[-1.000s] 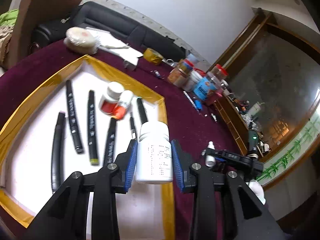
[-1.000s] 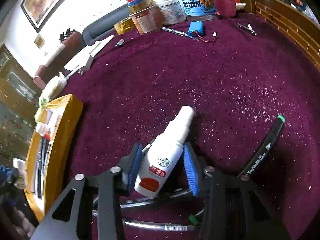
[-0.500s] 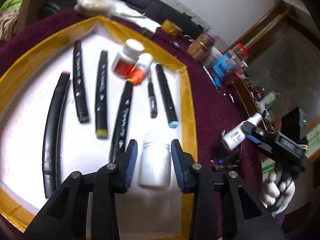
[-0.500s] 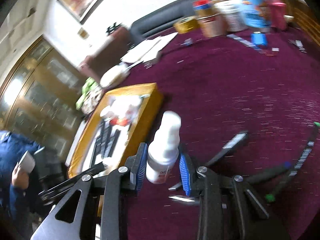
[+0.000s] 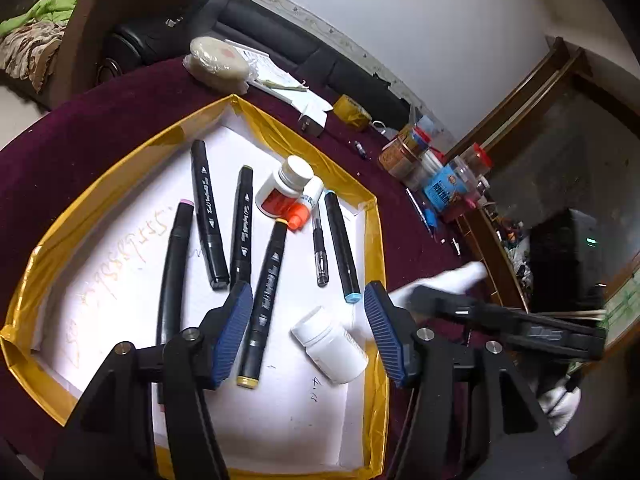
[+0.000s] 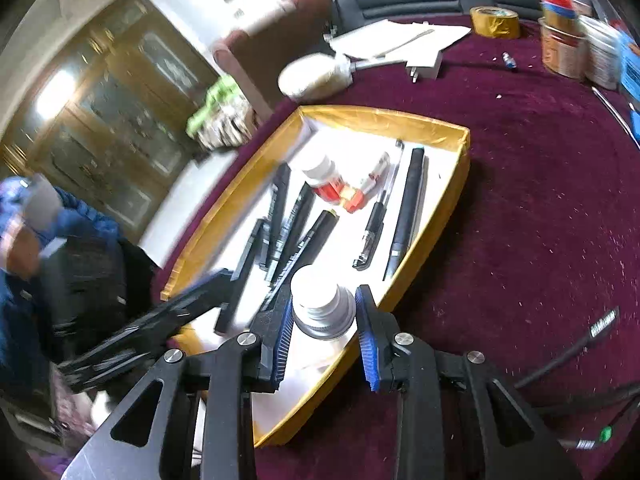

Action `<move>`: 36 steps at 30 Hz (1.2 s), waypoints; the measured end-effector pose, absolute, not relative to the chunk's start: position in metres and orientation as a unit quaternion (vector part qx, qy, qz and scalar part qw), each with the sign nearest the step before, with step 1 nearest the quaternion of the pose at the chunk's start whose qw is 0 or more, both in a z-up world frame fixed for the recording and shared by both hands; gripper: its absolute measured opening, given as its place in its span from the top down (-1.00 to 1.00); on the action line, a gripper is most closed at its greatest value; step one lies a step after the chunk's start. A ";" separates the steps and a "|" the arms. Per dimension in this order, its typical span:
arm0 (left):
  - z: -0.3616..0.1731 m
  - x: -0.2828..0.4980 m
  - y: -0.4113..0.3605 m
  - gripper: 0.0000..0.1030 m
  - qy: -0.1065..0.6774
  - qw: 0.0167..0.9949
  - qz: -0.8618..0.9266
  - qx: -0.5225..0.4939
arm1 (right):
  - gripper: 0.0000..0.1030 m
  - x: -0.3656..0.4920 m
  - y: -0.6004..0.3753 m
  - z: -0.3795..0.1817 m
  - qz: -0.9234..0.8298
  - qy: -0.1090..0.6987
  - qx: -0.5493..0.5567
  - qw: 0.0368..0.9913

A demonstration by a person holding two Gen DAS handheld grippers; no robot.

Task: Organize rigid objects
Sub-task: 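Open the left tool over the tray while right lowers the spray bottle into it, then move both open tools from the tray back over the remaining pens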

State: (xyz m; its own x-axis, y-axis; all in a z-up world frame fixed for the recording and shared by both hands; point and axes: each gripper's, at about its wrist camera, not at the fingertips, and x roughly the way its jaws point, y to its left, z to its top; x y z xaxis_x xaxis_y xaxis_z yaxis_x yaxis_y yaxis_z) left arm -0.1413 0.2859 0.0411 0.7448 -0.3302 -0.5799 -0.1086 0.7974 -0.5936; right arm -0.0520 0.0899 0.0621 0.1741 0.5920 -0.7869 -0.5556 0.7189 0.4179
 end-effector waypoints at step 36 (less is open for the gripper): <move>0.082 -0.152 0.188 -0.42 0.304 0.952 0.023 -0.025 | -0.73 -0.127 0.025 0.101 0.216 0.253 -0.009 0.943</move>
State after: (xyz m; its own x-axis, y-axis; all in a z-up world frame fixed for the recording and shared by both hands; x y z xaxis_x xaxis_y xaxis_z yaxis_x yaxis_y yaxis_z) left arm -0.1518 0.1881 0.0818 0.8141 0.0285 -0.5800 -0.0587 0.9977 -0.0333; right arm -0.1269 0.0254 0.1009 0.7782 0.4031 -0.4816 -0.4122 0.9064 0.0926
